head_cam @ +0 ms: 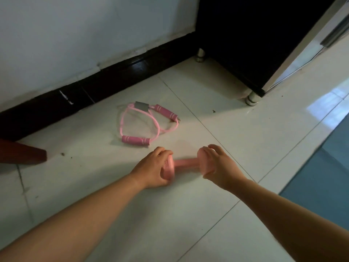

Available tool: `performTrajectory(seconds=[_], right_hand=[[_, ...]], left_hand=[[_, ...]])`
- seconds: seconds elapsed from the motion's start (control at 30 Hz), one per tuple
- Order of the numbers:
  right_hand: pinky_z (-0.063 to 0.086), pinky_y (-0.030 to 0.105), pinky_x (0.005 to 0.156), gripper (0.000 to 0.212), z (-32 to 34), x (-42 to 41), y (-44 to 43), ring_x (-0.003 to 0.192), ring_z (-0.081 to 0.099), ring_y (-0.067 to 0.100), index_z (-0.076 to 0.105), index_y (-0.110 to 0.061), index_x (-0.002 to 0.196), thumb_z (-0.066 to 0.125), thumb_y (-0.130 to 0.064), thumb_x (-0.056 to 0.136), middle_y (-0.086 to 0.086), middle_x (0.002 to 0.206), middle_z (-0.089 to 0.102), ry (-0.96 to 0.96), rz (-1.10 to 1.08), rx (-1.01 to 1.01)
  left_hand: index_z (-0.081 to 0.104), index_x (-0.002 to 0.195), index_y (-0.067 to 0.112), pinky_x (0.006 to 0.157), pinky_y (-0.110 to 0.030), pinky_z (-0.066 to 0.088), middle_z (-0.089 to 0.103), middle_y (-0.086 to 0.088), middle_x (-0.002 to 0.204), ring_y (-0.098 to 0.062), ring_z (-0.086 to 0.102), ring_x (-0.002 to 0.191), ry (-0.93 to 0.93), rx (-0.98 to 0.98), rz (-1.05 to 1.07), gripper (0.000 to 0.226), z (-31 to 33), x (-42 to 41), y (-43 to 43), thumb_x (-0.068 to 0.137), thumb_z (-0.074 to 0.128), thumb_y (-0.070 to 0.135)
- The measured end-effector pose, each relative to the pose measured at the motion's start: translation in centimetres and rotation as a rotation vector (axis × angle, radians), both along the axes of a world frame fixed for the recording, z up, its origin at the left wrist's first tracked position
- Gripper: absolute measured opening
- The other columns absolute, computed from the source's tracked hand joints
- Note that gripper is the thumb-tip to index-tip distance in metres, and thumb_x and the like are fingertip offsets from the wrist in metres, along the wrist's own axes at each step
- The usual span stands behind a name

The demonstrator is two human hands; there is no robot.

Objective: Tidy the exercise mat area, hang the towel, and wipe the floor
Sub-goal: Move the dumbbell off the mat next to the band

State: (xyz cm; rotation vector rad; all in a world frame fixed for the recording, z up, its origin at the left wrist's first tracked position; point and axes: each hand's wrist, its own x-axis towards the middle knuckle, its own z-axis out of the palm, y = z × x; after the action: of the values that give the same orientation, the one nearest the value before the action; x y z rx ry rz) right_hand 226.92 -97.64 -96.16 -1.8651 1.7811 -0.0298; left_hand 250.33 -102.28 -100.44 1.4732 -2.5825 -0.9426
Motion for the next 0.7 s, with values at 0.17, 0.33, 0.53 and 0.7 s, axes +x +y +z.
performTrajectory(seconds=[0.17, 0.33, 0.53, 0.7], right_hand=[[0.047, 0.034, 0.077, 0.058, -1.0, 0.4, 0.6, 0.111, 0.054, 0.033, 0.041, -0.014, 0.126, 0.070, -0.013, 0.076, 0.007, 0.143, 0.033, -0.022, -0.016, -0.064], [0.049, 0.034, 0.079, 0.062, -1.6, 2.6, -1.0, 0.104, 0.058, 0.033, 0.038, -0.018, 0.128, 0.071, -0.015, 0.076, 0.004, 0.144, 0.030, -0.060, 0.047, -0.078], [0.052, 0.042, 0.080, 0.063, -1.7, 8.7, -4.3, 0.103, 0.058, 0.036, 0.040, -0.018, 0.129, 0.071, -0.009, 0.075, 0.009, 0.141, 0.034, -0.134, 0.129, -0.125], [0.053, 0.044, 0.083, 0.058, -2.3, 12.4, -7.5, 0.101, 0.059, 0.035, 0.042, -0.011, 0.124, 0.074, -0.012, 0.075, 0.012, 0.137, 0.038, -0.131, 0.241, -0.190]], left_hand=[[0.044, 0.132, 0.016, 0.101, -0.022, 0.037, 0.042, -0.003, 0.131, -0.019, 0.049, 0.116, 0.036, -0.035, 0.049, 0.082, -0.4, 0.0, 0.9, 0.058, 0.077, 0.031], [0.048, 0.124, 0.020, 0.093, -0.024, 0.043, 0.043, 0.001, 0.126, -0.018, 0.052, 0.108, -0.003, -0.019, 0.125, 0.075, 0.4, 2.7, 0.7, 0.056, 0.078, 0.031], [0.049, 0.126, 0.017, 0.092, -0.020, 0.040, 0.045, -0.002, 0.127, -0.019, 0.053, 0.109, -0.072, -0.029, 0.269, 0.078, 1.3, 8.7, 0.0, 0.055, 0.080, 0.029], [0.049, 0.126, 0.017, 0.093, -0.018, 0.038, 0.041, -0.003, 0.131, -0.020, 0.052, 0.110, -0.134, -0.090, 0.294, 0.071, 2.1, 11.6, -2.3, 0.061, 0.076, 0.028]])
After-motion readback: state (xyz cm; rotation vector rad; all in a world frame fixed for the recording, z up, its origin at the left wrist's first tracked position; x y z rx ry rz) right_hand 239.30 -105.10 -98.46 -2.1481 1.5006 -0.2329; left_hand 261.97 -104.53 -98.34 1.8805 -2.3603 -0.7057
